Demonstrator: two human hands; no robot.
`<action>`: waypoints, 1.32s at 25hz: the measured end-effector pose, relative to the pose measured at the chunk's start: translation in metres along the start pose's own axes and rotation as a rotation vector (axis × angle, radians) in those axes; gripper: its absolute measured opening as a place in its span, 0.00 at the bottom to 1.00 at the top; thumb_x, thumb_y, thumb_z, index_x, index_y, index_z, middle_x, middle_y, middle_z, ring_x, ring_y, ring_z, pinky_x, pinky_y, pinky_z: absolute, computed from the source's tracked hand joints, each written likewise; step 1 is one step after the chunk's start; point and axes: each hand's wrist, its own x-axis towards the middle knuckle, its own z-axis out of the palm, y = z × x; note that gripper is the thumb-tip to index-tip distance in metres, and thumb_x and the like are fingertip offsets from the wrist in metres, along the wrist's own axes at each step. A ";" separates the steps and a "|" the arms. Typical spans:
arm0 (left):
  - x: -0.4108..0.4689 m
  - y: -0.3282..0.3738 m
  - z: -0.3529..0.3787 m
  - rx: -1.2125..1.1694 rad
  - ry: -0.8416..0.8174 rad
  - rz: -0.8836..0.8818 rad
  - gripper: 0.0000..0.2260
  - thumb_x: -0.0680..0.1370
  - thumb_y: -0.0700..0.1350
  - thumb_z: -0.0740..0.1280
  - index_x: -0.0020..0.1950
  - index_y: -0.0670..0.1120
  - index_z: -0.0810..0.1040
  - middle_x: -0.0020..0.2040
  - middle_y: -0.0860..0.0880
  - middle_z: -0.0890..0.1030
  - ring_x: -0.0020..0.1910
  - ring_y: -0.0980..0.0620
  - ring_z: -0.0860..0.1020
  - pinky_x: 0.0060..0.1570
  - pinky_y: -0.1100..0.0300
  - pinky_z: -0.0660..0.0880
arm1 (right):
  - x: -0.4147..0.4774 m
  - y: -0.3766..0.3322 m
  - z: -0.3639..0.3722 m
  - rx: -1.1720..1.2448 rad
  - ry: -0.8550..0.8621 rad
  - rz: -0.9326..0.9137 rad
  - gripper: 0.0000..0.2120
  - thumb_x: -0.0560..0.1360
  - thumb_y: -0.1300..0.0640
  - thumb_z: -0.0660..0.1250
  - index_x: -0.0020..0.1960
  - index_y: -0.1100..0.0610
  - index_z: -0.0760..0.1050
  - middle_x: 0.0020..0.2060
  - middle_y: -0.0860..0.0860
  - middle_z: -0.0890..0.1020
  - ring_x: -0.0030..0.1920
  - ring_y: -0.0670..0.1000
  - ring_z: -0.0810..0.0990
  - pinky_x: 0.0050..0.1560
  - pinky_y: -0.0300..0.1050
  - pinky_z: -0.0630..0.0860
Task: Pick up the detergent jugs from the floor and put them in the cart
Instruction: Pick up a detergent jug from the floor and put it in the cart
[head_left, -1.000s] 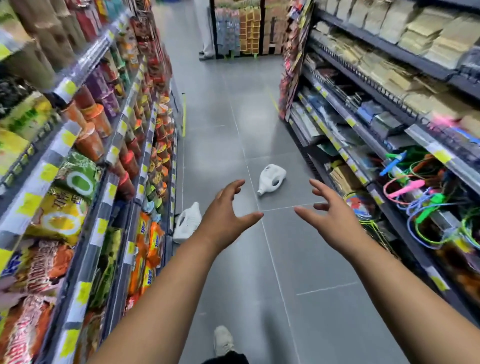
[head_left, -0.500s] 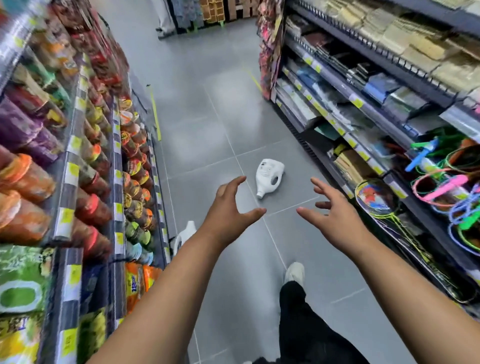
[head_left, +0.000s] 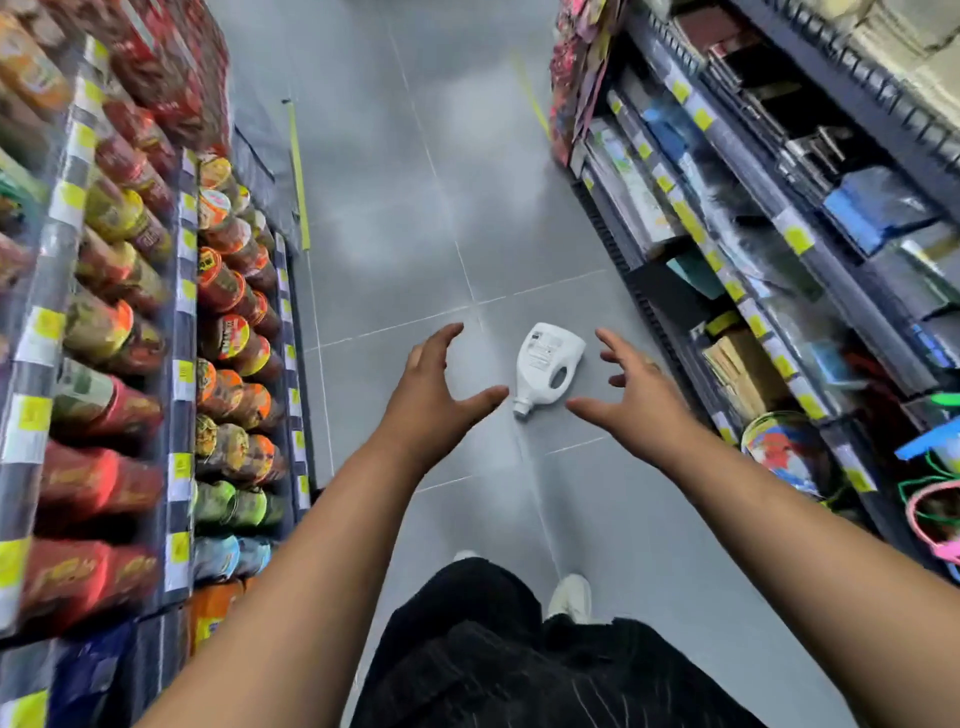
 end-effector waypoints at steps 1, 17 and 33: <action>0.017 -0.002 -0.001 -0.006 -0.006 -0.011 0.35 0.71 0.54 0.74 0.74 0.59 0.60 0.73 0.52 0.65 0.68 0.54 0.69 0.63 0.59 0.68 | 0.021 -0.002 0.003 -0.014 0.005 0.004 0.41 0.69 0.51 0.76 0.75 0.43 0.59 0.70 0.51 0.66 0.64 0.50 0.71 0.60 0.45 0.70; 0.334 -0.105 0.127 -0.096 -0.019 -0.292 0.37 0.72 0.53 0.74 0.76 0.54 0.59 0.74 0.49 0.64 0.72 0.52 0.65 0.70 0.51 0.65 | 0.351 0.138 0.071 -0.053 -0.028 0.149 0.42 0.69 0.47 0.76 0.76 0.44 0.57 0.71 0.53 0.60 0.69 0.53 0.67 0.69 0.42 0.63; 0.454 -0.359 0.412 -0.111 -0.006 -0.456 0.45 0.68 0.58 0.75 0.77 0.59 0.51 0.75 0.48 0.60 0.71 0.50 0.67 0.69 0.53 0.67 | 0.580 0.437 0.184 -0.453 -0.279 -0.117 0.46 0.65 0.41 0.76 0.76 0.41 0.55 0.74 0.56 0.57 0.72 0.60 0.61 0.70 0.53 0.63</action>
